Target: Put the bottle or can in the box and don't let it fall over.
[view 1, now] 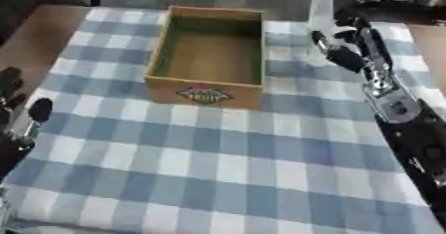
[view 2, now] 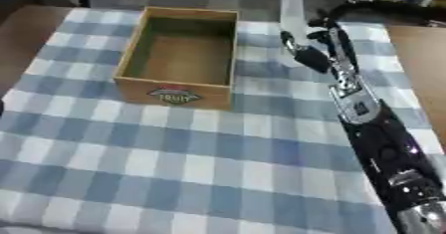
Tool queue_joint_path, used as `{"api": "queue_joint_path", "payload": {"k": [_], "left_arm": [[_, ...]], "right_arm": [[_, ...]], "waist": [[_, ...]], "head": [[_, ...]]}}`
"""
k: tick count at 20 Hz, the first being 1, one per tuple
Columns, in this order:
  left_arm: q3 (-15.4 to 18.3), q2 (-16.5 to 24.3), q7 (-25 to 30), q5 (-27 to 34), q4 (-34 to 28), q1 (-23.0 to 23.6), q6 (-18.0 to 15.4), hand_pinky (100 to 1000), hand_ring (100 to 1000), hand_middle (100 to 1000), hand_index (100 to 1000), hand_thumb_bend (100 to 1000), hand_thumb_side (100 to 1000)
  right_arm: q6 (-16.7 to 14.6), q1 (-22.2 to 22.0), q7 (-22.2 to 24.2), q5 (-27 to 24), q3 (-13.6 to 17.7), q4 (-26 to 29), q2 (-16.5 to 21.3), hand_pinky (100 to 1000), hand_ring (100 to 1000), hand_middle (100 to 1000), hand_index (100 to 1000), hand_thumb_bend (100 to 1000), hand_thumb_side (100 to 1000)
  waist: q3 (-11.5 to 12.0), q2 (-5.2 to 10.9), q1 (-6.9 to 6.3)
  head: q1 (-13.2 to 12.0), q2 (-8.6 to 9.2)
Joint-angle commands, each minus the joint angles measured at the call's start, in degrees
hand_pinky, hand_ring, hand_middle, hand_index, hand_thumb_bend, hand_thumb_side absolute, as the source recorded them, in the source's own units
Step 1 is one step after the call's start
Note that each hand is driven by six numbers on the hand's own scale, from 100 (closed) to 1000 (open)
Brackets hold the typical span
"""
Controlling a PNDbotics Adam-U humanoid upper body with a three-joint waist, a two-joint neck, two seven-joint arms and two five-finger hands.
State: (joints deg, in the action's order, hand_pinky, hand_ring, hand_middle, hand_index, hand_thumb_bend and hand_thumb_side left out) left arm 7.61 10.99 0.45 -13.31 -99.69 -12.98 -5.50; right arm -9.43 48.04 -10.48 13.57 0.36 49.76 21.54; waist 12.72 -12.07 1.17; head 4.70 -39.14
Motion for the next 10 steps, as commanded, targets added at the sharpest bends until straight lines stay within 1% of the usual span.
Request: {"api": "queue_joint_path", "payload": {"k": [1, 10], "left_arm": [[0.01, 0.58, 0.23, 0.28, -1.44, -0.75, -0.10, 934, 957, 910, 965, 625, 675], [0.03, 0.74, 0.34, 0.21, -1.47, -0.83, -0.15, 935, 957, 910, 965, 625, 674]], "right_arm": [[-0.10, 1.76, -0.60, 0.04, 0.60, -0.60, 2.03, 871, 761, 804, 1000, 421, 450], [-0.04, 2.56, -1.35, 1.53, 1.08, -2.57, 2.95, 873, 762, 805, 1000, 421, 454]], "waist": [[0.19, 0.73, -0.02], [0.66, 0.73, 0.39]], "head": [[0.20, 0.66], [0.11, 0.72]]}}
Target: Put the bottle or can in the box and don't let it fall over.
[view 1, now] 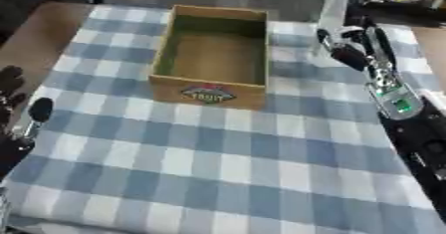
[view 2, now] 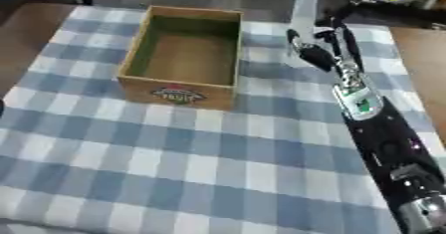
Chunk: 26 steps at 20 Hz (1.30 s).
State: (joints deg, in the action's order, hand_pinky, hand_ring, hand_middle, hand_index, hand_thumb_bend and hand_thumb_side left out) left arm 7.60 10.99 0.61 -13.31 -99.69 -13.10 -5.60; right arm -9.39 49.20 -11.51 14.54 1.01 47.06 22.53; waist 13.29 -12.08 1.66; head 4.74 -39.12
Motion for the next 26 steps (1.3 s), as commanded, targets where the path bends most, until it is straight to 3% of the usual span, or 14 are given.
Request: {"api": "queue_joint_path", "payload": {"k": [1, 26], "left_arm": [[0.02, 0.78, 0.21, 0.20, -1.48, -0.73, -0.06, 935, 957, 910, 966, 625, 674], [-0.33, 1.45, 0.93, 0.10, -1.76, -1.57, -0.30, 937, 958, 911, 968, 623, 677]], "right_arm": [[-0.06, 1.43, -0.35, 0.72, 0.42, -0.03, 2.05, 873, 763, 805, 1000, 422, 454], [-0.07, 4.65, -0.29, 2.81, 1.57, -3.83, 4.30, 879, 764, 796, 1000, 415, 467]], "waist": [[0.12, 0.73, -0.06], [2.97, -0.13, 1.00]], "head": [[0.06, 0.70], [0.90, 1.93]]}}
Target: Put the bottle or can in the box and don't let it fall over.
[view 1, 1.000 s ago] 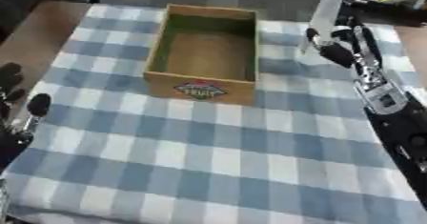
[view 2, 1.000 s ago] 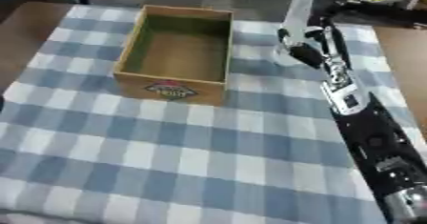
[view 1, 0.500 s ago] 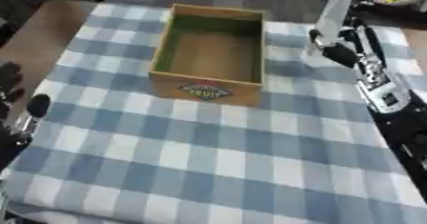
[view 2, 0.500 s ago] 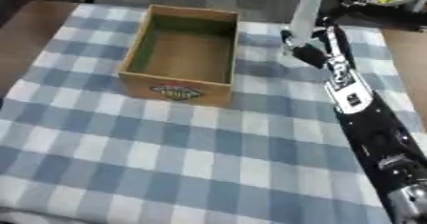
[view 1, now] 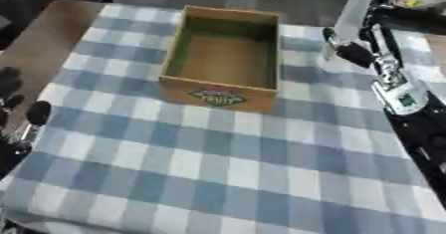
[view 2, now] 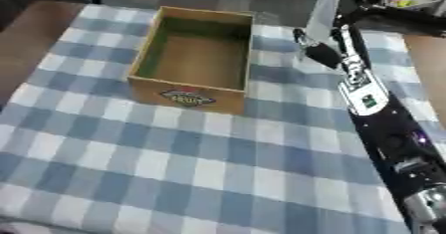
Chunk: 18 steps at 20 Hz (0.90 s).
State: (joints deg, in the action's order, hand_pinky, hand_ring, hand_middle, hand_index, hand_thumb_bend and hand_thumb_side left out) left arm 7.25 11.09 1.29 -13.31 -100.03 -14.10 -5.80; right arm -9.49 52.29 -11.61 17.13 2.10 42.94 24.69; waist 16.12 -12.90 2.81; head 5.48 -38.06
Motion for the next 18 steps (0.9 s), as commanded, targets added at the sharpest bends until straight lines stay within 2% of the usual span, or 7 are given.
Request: {"api": "queue_joint_path", "payload": {"k": [1, 18], "left_arm": [[0.03, 1.37, 0.26, 0.10, -1.43, -0.58, -0.10, 937, 958, 910, 968, 623, 677], [-0.07, 1.48, 0.49, 0.12, -1.51, -0.76, -0.15, 939, 959, 906, 969, 621, 678]], "right_arm": [[0.02, 1.73, -0.24, 0.16, 0.54, 0.22, 2.19, 879, 763, 795, 1000, 415, 467], [0.48, 3.23, -0.43, -0.46, 1.00, -2.02, 1.97, 878, 750, 744, 985, 395, 411]], "waist": [[0.22, 0.65, -0.10], [1.49, 0.35, 0.23]], "head": [[0.16, 0.92], [0.79, 1.34]]}}
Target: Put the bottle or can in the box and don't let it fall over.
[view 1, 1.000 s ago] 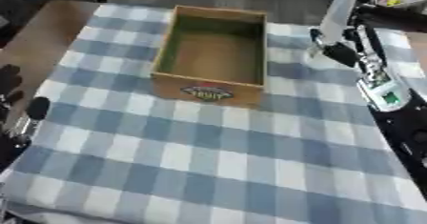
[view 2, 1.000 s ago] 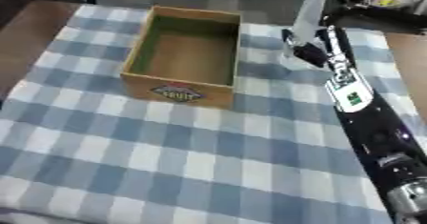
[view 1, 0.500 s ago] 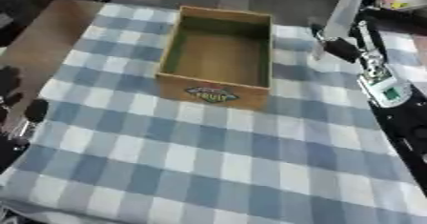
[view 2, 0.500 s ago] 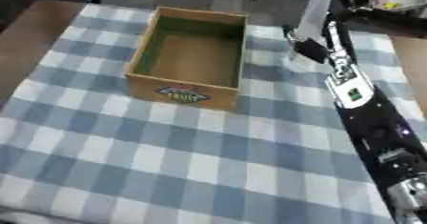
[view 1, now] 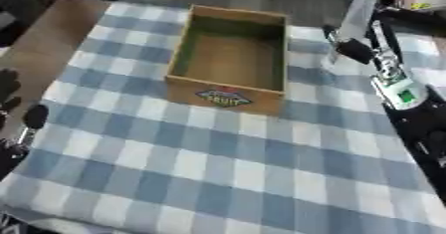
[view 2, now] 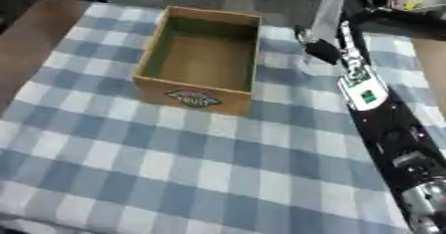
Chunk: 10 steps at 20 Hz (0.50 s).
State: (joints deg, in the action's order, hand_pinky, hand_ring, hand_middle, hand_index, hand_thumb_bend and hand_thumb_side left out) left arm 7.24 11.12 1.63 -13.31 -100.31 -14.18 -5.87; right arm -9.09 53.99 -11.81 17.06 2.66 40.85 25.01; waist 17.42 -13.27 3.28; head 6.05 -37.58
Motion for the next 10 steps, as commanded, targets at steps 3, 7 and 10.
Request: {"api": "queue_joint_path", "payload": {"k": [3, 7, 10], "left_arm": [[-0.07, 1.42, 0.19, 0.14, -1.23, -0.65, -0.07, 939, 959, 905, 969, 620, 678], [-0.09, 1.36, 0.25, 0.19, -1.24, -0.67, -0.10, 939, 959, 905, 969, 619, 678], [-0.03, 1.35, 0.20, 0.23, -1.24, -0.63, -0.09, 939, 959, 904, 969, 618, 679]], "right_arm": [[0.03, 1.79, -0.27, -0.71, 0.41, -0.20, 1.49, 877, 746, 721, 962, 354, 348], [0.40, 1.86, -1.25, -1.50, 0.63, -0.58, 1.27, 866, 719, 603, 833, 167, 100], [0.85, 1.61, -3.23, -2.15, 0.72, -0.42, 1.56, 850, 671, 458, 674, 100, 100]], "waist": [[0.37, 0.70, -0.25], [0.62, 0.69, -0.26], [0.65, 0.70, -0.26]], "head": [[0.20, 0.97], [0.27, 1.07], [0.21, 1.01]]}}
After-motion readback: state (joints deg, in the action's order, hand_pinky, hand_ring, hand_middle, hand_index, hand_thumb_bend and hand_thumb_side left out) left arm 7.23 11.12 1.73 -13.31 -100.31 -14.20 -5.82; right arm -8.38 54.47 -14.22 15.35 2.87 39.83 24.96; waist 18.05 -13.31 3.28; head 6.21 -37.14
